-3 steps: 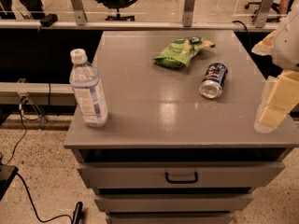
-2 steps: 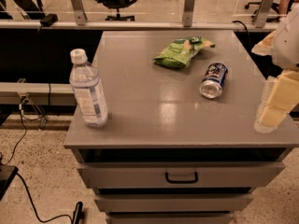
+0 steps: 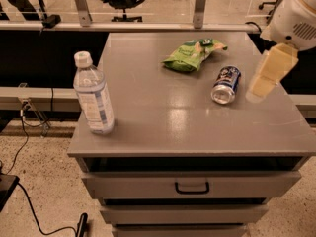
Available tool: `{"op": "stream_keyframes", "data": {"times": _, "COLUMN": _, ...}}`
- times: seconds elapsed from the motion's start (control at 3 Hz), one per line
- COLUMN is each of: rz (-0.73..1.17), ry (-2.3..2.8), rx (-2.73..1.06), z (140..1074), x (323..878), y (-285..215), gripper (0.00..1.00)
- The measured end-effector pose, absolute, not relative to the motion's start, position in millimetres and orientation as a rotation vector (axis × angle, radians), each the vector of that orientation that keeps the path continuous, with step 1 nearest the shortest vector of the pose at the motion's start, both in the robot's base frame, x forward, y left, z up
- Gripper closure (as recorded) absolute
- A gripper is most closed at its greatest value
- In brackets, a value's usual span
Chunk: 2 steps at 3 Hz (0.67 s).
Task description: Place pepsi can upright
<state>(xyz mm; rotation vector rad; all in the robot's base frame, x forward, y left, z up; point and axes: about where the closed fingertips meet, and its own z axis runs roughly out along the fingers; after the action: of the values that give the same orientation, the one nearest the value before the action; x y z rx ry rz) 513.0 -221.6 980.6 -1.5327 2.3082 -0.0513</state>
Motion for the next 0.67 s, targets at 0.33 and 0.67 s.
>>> {"op": "stream_keyframes", "data": {"times": 0.33, "rz": 0.009, "ry": 2.389, "rx": -1.298, "z": 975.4, "x": 556.3, "y": -223.7, "gripper": 0.0}}
{"op": "stream_keyframes", "data": {"times": 0.67, "rz": -0.045, "ry": 2.477, "rx": -1.066, "z": 967.8, "x": 589.6, "y": -226.7, "gripper": 0.0}}
